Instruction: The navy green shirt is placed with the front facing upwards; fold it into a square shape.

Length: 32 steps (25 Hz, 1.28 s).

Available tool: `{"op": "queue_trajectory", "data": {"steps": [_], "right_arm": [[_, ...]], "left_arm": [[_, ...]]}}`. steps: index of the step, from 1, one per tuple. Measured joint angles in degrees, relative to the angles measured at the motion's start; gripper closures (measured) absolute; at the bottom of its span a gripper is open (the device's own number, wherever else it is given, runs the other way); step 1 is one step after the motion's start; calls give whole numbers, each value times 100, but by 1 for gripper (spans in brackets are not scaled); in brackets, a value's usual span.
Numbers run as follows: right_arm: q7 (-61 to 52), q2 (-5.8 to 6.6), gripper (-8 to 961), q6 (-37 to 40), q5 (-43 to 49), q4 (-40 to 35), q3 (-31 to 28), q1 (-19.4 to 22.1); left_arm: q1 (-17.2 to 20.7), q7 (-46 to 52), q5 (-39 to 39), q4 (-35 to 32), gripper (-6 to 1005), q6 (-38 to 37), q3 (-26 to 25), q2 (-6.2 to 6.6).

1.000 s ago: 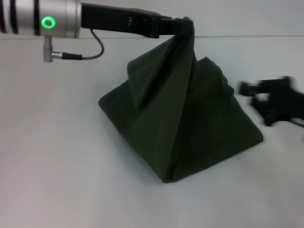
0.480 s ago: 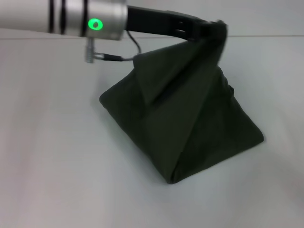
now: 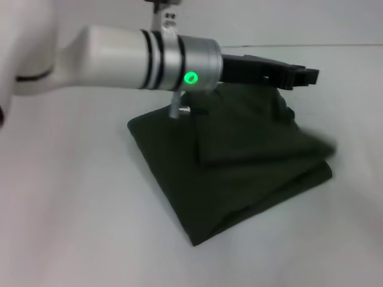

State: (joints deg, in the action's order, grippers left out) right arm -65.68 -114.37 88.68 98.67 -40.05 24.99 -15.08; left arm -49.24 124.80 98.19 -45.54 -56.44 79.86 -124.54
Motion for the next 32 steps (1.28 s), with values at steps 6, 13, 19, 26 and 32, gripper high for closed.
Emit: {"op": "queue_trajectory", "data": {"steps": [6, 13, 19, 26, 32], "right_arm": [[-262, 69, 951, -51, 324, -31, -35, -182], [-1114, 82, 951, -114, 828, -708, 16, -320], [-2229, 106, 951, 365, 2049, -1517, 150, -829], [-3016, 74, 822, 973, 3475, -2324, 874, -1516], [-3430, -5, 558, 1148, 4108, -2605, 1489, -2179]], "left_arm": [[-23, 21, -97, -98, 753, 371, 588, -3], [396, -115, -77, -636, 330, 319, 560, 41], [1190, -833, -58, -1047, 186, 282, 178, 27], [1764, -1402, -53, -962, 76, -221, -676, 12], [2172, -2153, -44, -918, 77, -533, -1139, 22]]}}
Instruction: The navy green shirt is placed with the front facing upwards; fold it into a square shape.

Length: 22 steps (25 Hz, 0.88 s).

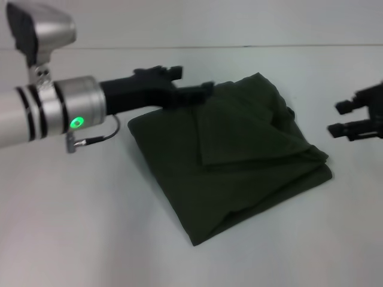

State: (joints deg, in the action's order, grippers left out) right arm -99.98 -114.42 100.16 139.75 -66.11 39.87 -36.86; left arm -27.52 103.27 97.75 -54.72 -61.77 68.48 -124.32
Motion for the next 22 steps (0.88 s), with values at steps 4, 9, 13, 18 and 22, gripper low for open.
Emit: {"op": "queue_trajectory", "data": {"steps": [4, 9, 13, 18, 22], "right_arm": [[-208, -124, 407, -67, 403, 0, 434, -460], [-708, -387, 245, -441, 1067, 47, 1361, -959], [-1136, -541, 128, -697, 1307, 127, 2259, -1170], [-1558, -593, 54, -1165, 1085, 240, 3426, -1133], [-1850, -606, 48, -1627, 866, 331, 4129, -1125]], "left_arm": [[323, -458, -28, 1, 77, 24, -135, -5], [589, -656, -45, -11, 78, -104, -514, -13], [743, -876, -49, -71, 78, -503, -817, -8], [922, -1707, -245, 151, 78, -1215, -1384, -16], [1016, -2398, -454, 525, 79, -1855, -1816, -12]]}}
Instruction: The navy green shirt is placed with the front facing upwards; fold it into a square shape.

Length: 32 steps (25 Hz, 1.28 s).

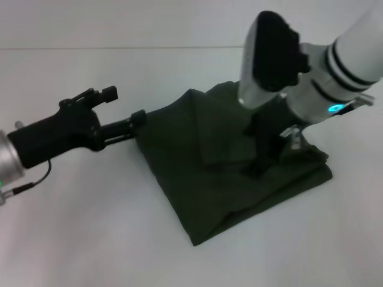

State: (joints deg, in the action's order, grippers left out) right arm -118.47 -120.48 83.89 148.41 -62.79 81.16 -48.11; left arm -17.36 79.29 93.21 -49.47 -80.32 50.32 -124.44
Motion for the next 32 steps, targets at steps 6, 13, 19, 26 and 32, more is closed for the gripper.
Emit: {"op": "queue_trajectory", "data": {"steps": [6, 13, 19, 26, 32], "right_arm": [[-387, -12, 54, -706, -83, 40, 582, 3], [-737, -31, 55, -1195, -89, 140, 1315, -3], [-1046, -45, 56, -1570, -66, 170, 1924, 6], [-1151, -46, 56, -2117, 39, 231, 2255, 148], [-1260, -41, 57, -2377, 245, 205, 2297, 216]], "left_arm": [[150, -776, 110, 270, 79, -830, -356, 41], [140, -910, 870, 229, 80, -1566, -761, 104], [200, -936, 902, 228, 79, -1657, -803, 100], [220, -940, 908, 223, 79, -1717, -809, 80], [214, -914, 914, 235, 80, -1706, -811, 78]]}}
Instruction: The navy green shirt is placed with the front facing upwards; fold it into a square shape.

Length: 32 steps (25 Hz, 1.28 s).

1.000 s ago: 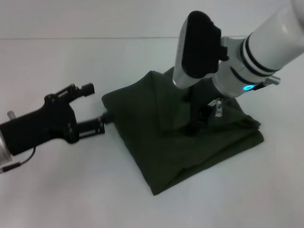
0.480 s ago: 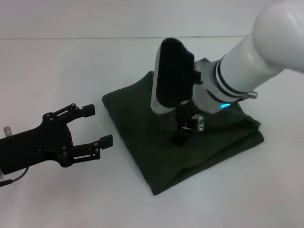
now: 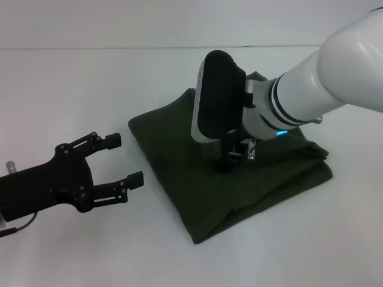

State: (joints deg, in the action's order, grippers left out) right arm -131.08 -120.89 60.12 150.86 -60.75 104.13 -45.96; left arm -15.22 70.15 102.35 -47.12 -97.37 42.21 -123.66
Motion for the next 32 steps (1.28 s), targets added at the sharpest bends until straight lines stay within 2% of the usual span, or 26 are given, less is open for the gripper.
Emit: {"op": "queue_trajectory", "data": {"steps": [25, 32], "right_arm": [[-389, -14, 84, -211, 296, 6, 381, -12], [-428, -8, 371, -324, 374, 42, 362, 0]], "left_arm": [[-58, -1, 4, 11, 80, 14, -3, -8], [-81, -1, -5, 5, 79, -3, -3, -9]]}}
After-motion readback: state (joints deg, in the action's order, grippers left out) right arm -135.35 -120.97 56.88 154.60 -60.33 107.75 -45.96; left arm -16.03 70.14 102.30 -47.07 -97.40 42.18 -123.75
